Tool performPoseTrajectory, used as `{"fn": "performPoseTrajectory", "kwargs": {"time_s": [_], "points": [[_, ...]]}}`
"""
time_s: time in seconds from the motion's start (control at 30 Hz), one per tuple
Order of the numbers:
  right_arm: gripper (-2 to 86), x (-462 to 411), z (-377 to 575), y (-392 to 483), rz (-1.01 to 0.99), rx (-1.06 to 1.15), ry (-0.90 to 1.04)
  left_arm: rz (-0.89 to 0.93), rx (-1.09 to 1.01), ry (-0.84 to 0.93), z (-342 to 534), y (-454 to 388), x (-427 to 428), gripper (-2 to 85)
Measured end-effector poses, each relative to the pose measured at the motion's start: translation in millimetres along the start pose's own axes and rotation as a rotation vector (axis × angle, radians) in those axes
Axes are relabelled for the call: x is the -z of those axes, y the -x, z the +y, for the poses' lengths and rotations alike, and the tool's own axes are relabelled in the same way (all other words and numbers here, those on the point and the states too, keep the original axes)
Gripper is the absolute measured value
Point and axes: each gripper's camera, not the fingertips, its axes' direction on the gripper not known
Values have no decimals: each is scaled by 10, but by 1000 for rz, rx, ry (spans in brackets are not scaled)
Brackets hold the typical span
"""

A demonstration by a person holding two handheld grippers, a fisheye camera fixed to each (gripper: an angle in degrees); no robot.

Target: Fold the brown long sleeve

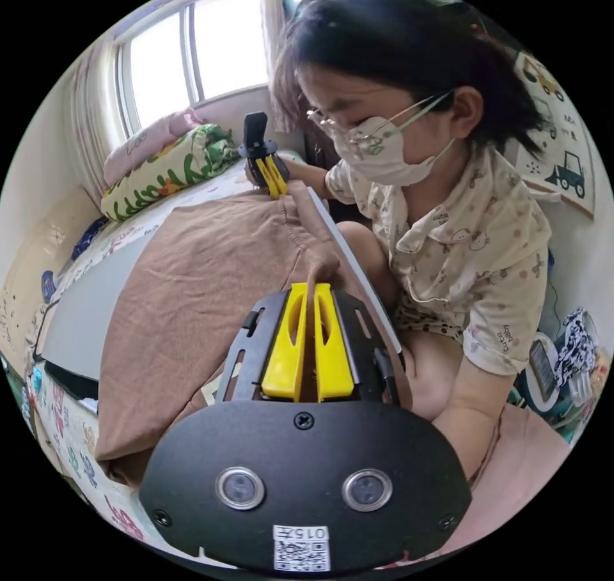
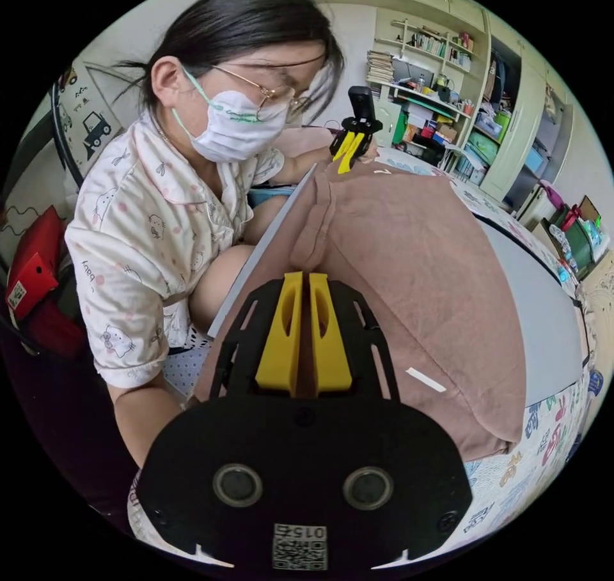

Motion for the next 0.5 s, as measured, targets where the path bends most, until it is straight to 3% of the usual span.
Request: {"fn": "performPoseTrajectory", "kwargs": {"time_s": [0.1,0.23,0.3,0.5], "points": [[-3,161,401,130,-42,82,-79,-1,-74,-135,166,-119,195,5],[-4,-99,774,103,-74,92,78,22,-183,3,150,-262,-19,3],[-4,-73,989,-37,-121,49,62,6,-202,71,168,-298,-116,3],[12,14,1703,-262,-155,46,24,-35,-182,13,559,-203,76,8]]}}
